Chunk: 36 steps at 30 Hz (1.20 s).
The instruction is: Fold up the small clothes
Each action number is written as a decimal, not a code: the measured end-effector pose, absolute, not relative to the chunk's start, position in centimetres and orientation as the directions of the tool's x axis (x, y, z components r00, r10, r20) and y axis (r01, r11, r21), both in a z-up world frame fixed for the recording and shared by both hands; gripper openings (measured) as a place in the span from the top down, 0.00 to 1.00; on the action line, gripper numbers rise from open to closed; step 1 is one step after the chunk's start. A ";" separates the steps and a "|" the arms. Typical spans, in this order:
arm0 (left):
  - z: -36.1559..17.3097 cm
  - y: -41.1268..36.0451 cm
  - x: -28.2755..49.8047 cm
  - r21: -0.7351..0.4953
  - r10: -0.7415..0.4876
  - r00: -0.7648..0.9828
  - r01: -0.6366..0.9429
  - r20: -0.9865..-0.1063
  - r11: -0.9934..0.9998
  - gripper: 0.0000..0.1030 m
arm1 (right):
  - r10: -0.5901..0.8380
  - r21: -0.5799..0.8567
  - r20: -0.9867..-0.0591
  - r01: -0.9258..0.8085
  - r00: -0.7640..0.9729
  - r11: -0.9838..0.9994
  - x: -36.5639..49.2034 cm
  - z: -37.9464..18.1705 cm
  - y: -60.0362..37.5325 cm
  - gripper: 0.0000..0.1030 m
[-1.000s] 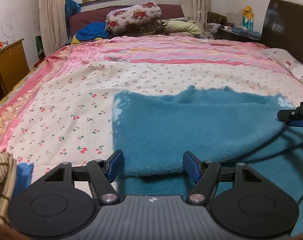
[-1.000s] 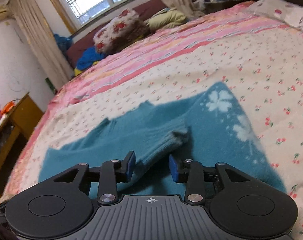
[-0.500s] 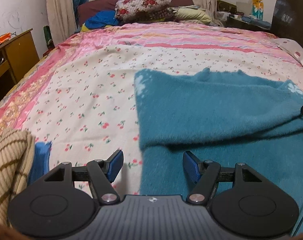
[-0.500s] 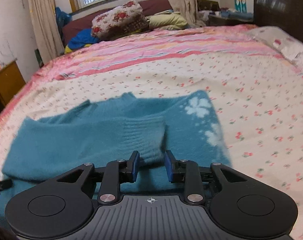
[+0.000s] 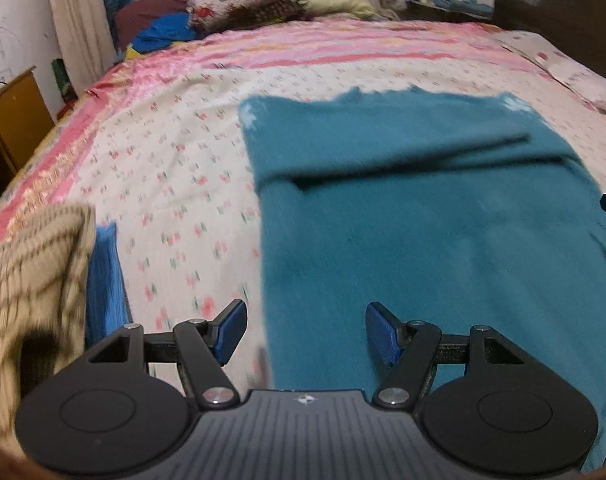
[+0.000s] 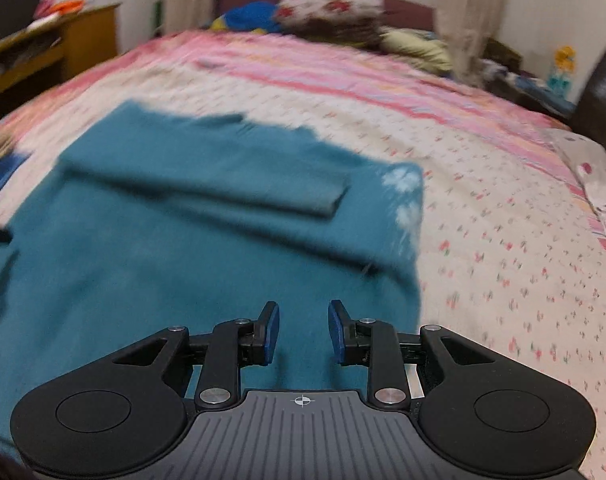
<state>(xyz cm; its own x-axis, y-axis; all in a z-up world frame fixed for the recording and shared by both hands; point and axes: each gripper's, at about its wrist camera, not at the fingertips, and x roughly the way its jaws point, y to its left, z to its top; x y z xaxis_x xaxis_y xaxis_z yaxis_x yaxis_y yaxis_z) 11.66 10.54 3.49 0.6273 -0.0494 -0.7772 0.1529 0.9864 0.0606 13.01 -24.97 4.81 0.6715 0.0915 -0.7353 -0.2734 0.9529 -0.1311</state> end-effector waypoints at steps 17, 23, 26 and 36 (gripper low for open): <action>1.6 9.8 1.8 0.049 -0.084 0.449 0.278 -0.889 0.959 0.31 | 0.071 -0.338 -0.839 -0.620 0.539 0.708 1.2 4.6 -24.6 0.73; 1.6 9.6 1.3 0.024 -0.102 0.444 0.268 -0.890 0.963 0.31 | 0.025 -0.383 -0.874 -0.719 0.486 0.580 -0.6 4.0 -24.4 0.68; 1.3 9.6 1.3 -0.005 -0.121 0.435 0.257 -0.892 0.966 0.31 | 0.012 -0.363 -0.891 -0.729 0.454 0.581 -0.7 2.9 -24.5 0.66; 0.4 9.7 2.0 -0.034 -0.129 0.410 0.230 -0.903 0.973 0.31 | 0.010 -0.297 -0.915 -0.691 0.403 0.659 1.1 -0.2 -24.2 0.66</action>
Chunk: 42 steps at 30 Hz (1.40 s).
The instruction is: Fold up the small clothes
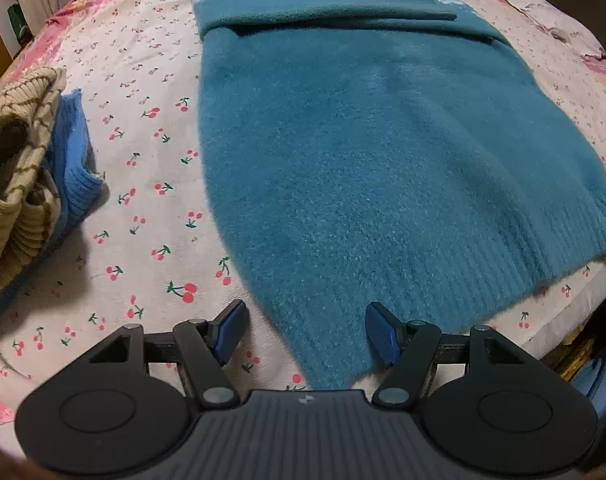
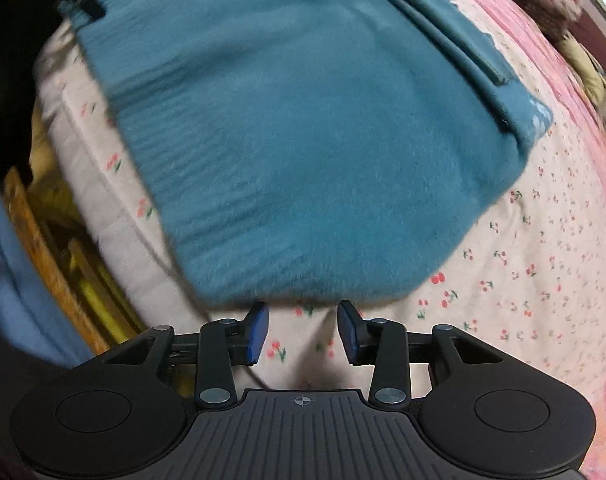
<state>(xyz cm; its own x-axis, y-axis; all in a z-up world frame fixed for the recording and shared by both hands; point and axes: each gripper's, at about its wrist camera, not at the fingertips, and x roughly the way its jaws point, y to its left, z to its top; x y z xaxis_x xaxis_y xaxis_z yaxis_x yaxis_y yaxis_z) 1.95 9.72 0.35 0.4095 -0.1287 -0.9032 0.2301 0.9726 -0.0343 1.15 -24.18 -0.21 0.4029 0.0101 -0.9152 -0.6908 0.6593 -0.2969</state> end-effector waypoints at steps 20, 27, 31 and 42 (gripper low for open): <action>2.7 12.6 2.3 -0.142 -0.181 0.501 0.116 -0.846 0.983 0.32 | 0.103 -0.349 -0.790 -0.582 0.604 0.735 2.3 3.9 -25.8 0.64; 1.9 11.3 1.9 -0.151 -0.215 0.458 0.172 -0.863 0.973 0.32 | 0.055 -0.307 -0.877 -0.645 0.477 0.700 1.0 1.8 -26.3 0.64; 1.5 10.3 1.5 -0.163 -0.232 0.439 0.189 -0.868 0.968 0.32 | 0.109 -0.120 -0.919 -0.531 0.380 0.839 1.9 1.3 -27.8 0.64; 0.1 9.6 1.9 -0.111 -0.178 0.406 0.182 -0.896 0.977 0.31 | 0.069 -0.143 -0.921 -0.496 0.384 0.856 2.3 0.2 -27.0 0.61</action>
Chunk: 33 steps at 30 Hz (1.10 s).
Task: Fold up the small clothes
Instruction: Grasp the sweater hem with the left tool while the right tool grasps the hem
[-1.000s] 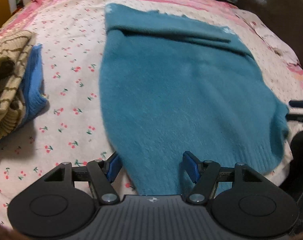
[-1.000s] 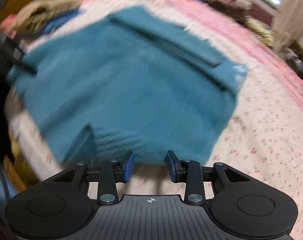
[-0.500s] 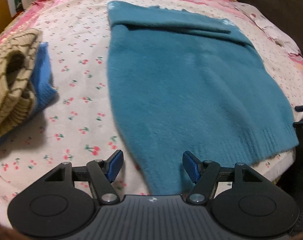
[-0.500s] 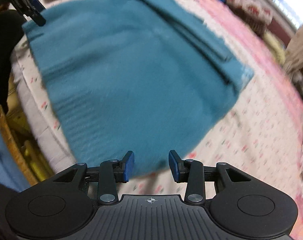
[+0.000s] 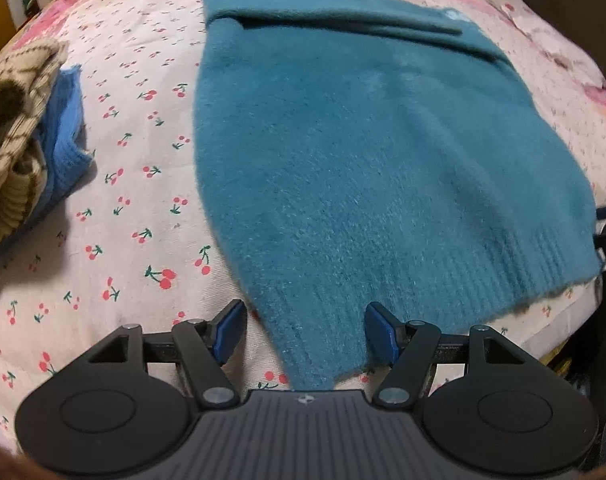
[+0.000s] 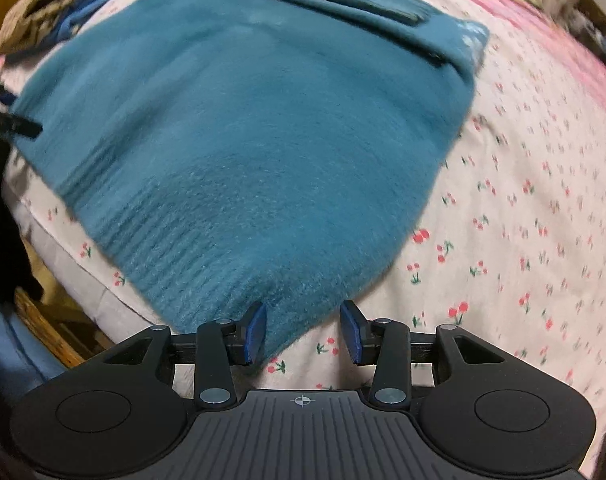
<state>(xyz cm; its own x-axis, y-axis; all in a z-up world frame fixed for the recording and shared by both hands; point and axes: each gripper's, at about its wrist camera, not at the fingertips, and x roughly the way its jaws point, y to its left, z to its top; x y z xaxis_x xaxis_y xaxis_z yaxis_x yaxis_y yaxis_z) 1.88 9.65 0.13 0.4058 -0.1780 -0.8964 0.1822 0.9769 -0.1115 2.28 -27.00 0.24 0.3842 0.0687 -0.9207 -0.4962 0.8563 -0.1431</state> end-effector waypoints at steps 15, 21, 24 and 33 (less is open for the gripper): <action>1.4 10.2 1.8 -0.167 -0.223 0.433 0.164 -0.873 0.972 0.81 | 0.091 -0.147 -0.898 -0.487 0.431 0.861 1.9 1.9 -26.8 0.94; 2.7 11.1 2.0 -0.246 -0.278 0.479 0.129 -0.832 0.961 0.83 | 0.149 -0.103 -0.868 -0.465 0.474 0.879 2.5 3.7 -26.8 1.00; 3.5 11.2 2.2 -0.266 -0.294 0.505 0.127 -0.812 0.955 0.83 | 0.169 -0.084 -0.855 -0.451 0.491 0.888 3.0 4.1 -26.8 1.00; 4.5 11.8 2.6 -0.337 -0.336 0.549 0.104 -0.765 0.936 0.83 | 0.180 -0.043 -0.817 -0.370 0.548 0.928 3.8 5.6 -28.6 1.00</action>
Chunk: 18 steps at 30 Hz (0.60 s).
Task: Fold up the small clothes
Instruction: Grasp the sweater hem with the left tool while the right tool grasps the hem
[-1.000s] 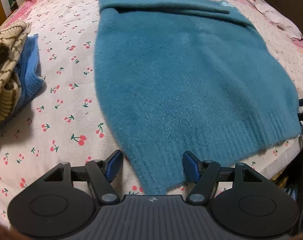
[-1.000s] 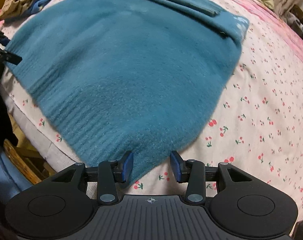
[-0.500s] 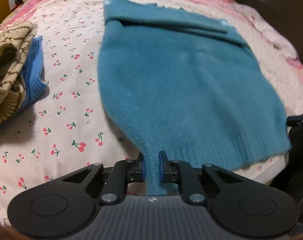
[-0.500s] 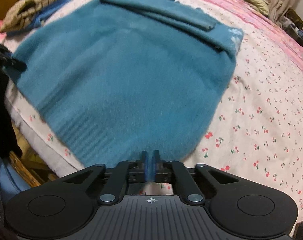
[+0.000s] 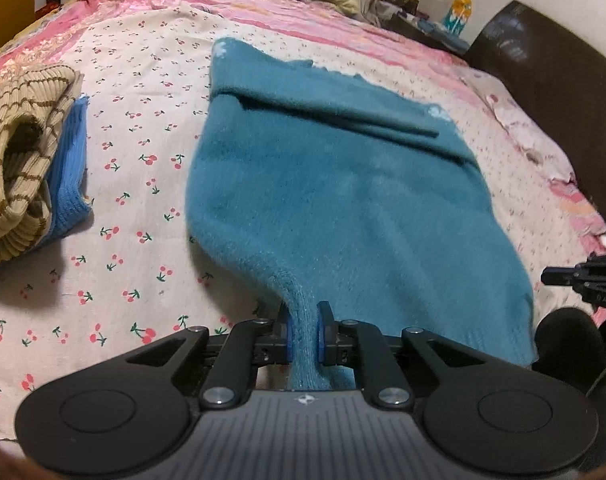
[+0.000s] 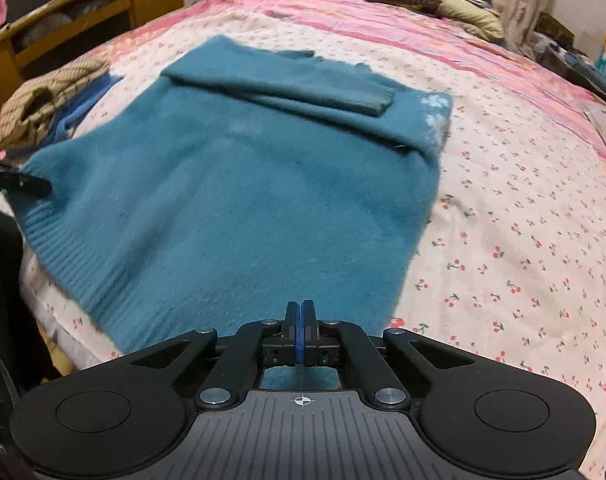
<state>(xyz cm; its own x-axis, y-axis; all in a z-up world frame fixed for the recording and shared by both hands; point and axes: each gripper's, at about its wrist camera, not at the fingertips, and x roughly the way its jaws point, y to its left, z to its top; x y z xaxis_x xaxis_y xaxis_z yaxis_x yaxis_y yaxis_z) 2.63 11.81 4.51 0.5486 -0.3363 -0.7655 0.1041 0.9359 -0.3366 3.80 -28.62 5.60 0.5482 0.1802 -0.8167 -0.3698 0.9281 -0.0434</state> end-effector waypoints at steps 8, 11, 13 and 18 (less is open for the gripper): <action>4.0 11.9 2.5 -0.341 -0.336 0.548 0.096 -0.766 0.935 0.83 | 0.177 -0.013 -0.838 -0.342 0.516 0.940 3.6 4.9 -29.8 0.98; 3.7 11.9 2.3 -0.341 -0.336 0.540 0.094 -0.772 0.935 0.84 | 0.177 0.018 -0.871 -0.330 0.458 0.944 3.7 3.8 -30.4 0.90; 3.4 11.8 2.2 -0.337 -0.333 0.533 0.093 -0.778 0.937 0.84 | 0.182 0.047 -0.888 -0.311 0.422 0.949 3.6 3.0 -30.8 0.87; 2.6 11.7 2.0 -0.315 -0.318 0.508 0.095 -0.801 0.944 0.83 | 0.224 0.121 -0.913 -0.299 0.340 0.947 3.3 1.0 -30.9 0.62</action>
